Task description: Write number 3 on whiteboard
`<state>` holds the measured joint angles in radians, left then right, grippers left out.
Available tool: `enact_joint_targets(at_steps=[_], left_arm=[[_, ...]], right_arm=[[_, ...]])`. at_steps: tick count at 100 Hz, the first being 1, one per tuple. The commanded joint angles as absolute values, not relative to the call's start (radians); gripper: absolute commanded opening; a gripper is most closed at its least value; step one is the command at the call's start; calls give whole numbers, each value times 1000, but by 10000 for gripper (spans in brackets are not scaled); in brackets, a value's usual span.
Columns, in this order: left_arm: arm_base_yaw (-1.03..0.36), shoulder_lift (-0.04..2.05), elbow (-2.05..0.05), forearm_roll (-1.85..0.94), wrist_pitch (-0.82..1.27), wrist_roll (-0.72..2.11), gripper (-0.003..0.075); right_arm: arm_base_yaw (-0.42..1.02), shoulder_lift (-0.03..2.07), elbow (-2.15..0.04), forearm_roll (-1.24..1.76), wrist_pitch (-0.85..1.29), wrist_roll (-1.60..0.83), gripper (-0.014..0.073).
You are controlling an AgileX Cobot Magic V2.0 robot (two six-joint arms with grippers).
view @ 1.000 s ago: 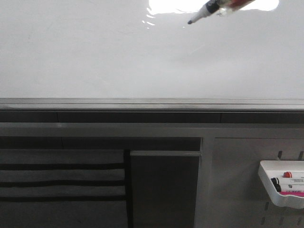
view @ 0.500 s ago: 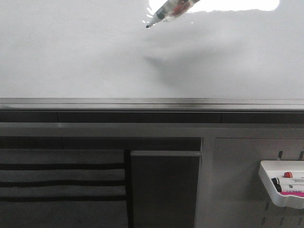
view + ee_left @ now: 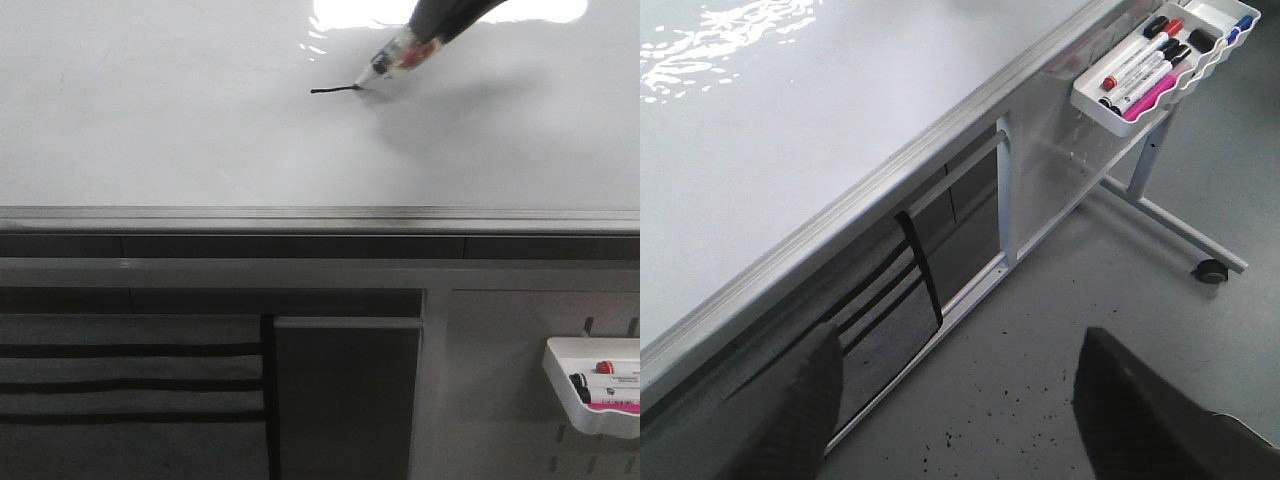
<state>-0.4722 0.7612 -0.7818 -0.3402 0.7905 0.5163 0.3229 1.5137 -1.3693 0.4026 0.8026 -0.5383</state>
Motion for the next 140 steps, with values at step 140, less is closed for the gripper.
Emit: enact_joint_targets(at_steps=[140], left_arm=[[-469,758,-808,-370,722,506,459]], right_arm=[[558,1088,-1051,570,856,-772,-2]])
